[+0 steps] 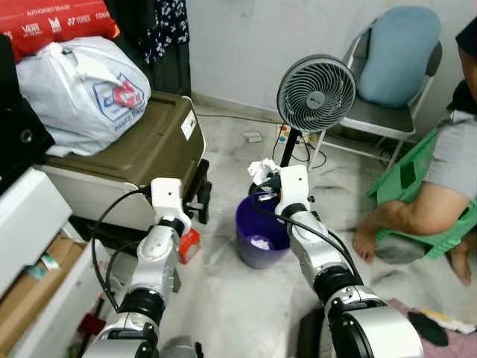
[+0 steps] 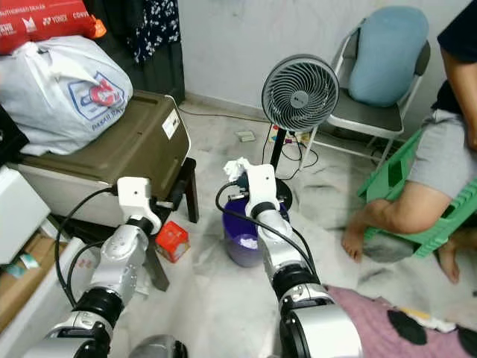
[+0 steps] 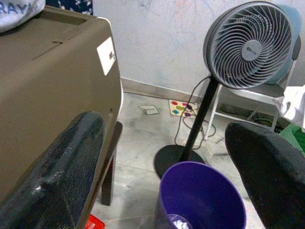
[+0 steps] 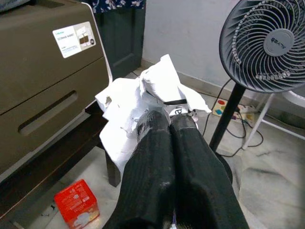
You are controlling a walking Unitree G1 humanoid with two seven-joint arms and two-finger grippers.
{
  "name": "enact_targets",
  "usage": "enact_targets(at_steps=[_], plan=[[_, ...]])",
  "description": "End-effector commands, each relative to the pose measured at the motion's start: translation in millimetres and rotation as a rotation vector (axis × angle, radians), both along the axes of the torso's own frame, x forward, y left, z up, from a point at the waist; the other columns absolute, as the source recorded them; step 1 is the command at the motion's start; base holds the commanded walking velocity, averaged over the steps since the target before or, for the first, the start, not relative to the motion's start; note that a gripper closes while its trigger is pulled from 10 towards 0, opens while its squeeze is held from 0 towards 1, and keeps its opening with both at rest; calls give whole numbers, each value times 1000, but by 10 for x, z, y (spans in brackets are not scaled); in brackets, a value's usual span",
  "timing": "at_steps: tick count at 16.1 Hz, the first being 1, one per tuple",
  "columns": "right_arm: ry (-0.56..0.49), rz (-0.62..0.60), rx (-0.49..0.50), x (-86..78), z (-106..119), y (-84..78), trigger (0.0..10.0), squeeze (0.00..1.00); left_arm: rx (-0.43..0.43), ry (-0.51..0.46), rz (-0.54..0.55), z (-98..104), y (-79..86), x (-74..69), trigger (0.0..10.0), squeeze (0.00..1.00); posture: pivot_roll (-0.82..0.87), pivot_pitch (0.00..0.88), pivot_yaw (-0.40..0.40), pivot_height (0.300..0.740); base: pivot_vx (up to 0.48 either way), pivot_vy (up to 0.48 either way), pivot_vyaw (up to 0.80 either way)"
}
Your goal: Clean up the room
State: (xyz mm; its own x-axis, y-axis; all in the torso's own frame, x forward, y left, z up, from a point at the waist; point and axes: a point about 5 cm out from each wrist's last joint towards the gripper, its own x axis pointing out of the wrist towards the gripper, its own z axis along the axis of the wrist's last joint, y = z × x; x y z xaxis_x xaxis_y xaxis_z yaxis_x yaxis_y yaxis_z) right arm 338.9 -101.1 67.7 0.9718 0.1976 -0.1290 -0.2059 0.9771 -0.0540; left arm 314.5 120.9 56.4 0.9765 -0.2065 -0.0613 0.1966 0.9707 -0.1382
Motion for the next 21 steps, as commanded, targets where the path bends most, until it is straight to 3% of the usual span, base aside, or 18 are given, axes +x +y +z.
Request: enact_targets(at_steps=[1, 14, 21], plan=[[5, -15, -4, 18, 6, -46, 10000, 0, -1, 2, -19, 21, -63, 27, 10000, 0, 70, 0, -40, 740, 0, 0, 0], [18, -26, 8, 29, 3, -46, 10000, 0, 11, -12, -28, 39, -59, 39, 10000, 0, 71, 0, -38, 740, 0, 33, 0], [28, -33, 18, 28, -7, -51, 10000, 0, -1, -20, -58, 48, -88, 33, 10000, 0, 71, 0, -38, 740, 0, 0, -604]])
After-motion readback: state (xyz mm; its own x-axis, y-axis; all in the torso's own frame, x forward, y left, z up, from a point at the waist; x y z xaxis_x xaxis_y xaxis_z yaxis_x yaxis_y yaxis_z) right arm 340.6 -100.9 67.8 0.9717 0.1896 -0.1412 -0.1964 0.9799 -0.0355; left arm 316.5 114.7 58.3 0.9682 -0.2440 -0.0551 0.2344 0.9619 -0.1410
